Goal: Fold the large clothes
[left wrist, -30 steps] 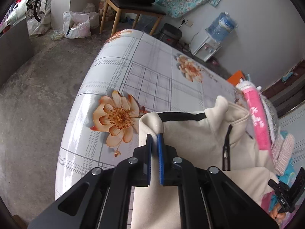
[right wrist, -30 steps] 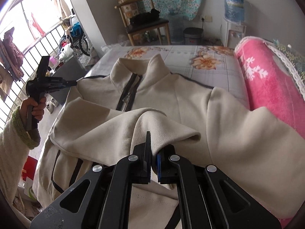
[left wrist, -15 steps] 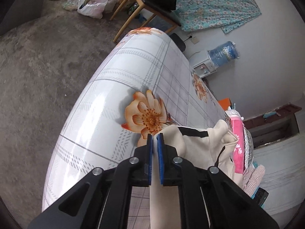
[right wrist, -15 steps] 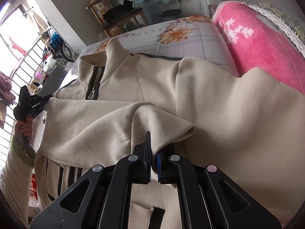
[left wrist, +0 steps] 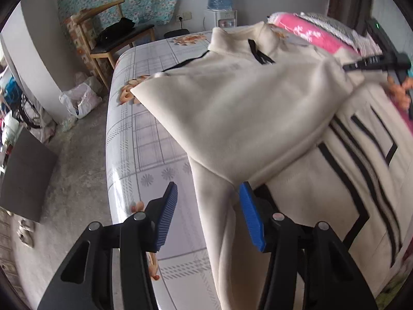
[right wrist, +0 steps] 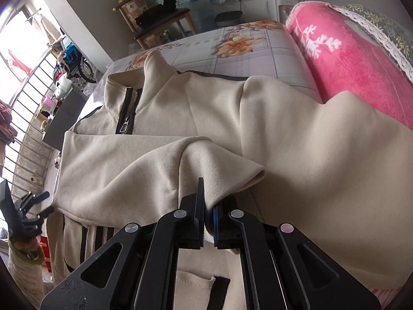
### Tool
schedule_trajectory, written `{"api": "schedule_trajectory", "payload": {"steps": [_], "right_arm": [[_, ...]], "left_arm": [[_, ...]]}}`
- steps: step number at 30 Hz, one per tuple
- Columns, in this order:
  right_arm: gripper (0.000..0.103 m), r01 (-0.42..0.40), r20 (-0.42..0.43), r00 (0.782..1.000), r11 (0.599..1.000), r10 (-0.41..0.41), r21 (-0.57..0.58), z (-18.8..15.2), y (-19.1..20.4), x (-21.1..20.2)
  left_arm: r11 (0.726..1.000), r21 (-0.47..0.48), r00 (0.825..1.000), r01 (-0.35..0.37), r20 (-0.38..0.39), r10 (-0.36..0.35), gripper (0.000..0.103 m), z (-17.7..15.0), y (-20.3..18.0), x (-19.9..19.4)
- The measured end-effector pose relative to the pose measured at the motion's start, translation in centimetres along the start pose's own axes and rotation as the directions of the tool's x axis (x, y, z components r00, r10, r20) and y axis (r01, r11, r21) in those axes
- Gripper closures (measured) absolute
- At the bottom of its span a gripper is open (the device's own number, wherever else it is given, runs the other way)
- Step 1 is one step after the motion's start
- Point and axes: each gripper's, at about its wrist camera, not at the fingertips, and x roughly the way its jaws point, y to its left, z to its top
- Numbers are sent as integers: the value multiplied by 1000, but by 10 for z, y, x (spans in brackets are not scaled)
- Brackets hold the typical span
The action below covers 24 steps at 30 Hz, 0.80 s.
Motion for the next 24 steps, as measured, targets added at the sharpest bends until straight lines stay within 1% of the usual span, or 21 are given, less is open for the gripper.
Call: {"api": "schedule_trajectory", "payload": {"steps": [1,2,3,4,5,7,8,11,13,14,16,18,20,22,23,24], "right_arm": [[100,6,1,1000,1000,-6,-2,0,2,-1],[100,12,1,1000,1000,-12,-4,1,3,-2],[100,19,2,1000,1000,-19,-6,2,5,-3],[100,23,5,1000,1000,-23,-8,2,7,-4],[100,27,9,1000,1000,-27,-11,3,9,-6],[100,29,20,999,999,-29,-15,3,13,-11],[100,25,25,999,1000,-24,-18,3,15,-14],[100,1,37,999,1000,0,-29,2,22,-22],[100,-3,45,999,999,5,-52,0,28,-23],[100,3,46,999,998,0,-62,-1,30,-23],[100,16,31,999,998,-14,-67,-4,30,-15],[100,45,-7,999,998,-46,-54,-7,22,-1],[100,41,-58,997,999,-41,-16,-11,10,12],[98,-4,-80,997,1000,5,18,-12,0,14],[93,-30,-86,996,999,32,31,-11,-3,13],[87,-52,-95,994,998,56,44,-10,-6,11]], "left_arm": [[998,39,999,-40,0,40,54,-6,-7,3],[994,69,996,-87,11,87,59,-10,-12,7],[988,93,993,-119,20,118,63,-13,-17,10],[987,107,993,-121,19,120,76,-14,-20,12],[984,116,991,-134,28,131,84,-16,-23,14],[968,141,978,-206,60,199,94,-19,-27,11],[965,138,974,-222,74,214,96,-20,-27,9],[973,54,971,-223,99,217,97,-24,-10,-2],[979,1,974,-204,99,203,97,-27,2,-5],[982,-12,977,-191,91,191,97,-28,4,-3],[982,-18,979,-186,76,187,97,-31,4,2],[982,-16,980,-188,56,189,97,-31,-3,8],[985,-37,985,-166,34,168,94,-32,-1,7],[993,-82,996,-90,14,91,92,-34,8,-2],[993,-114,999,-33,7,34,91,-35,15,-7],[988,-153,999,34,9,-33,90,-35,23,-15]]}}
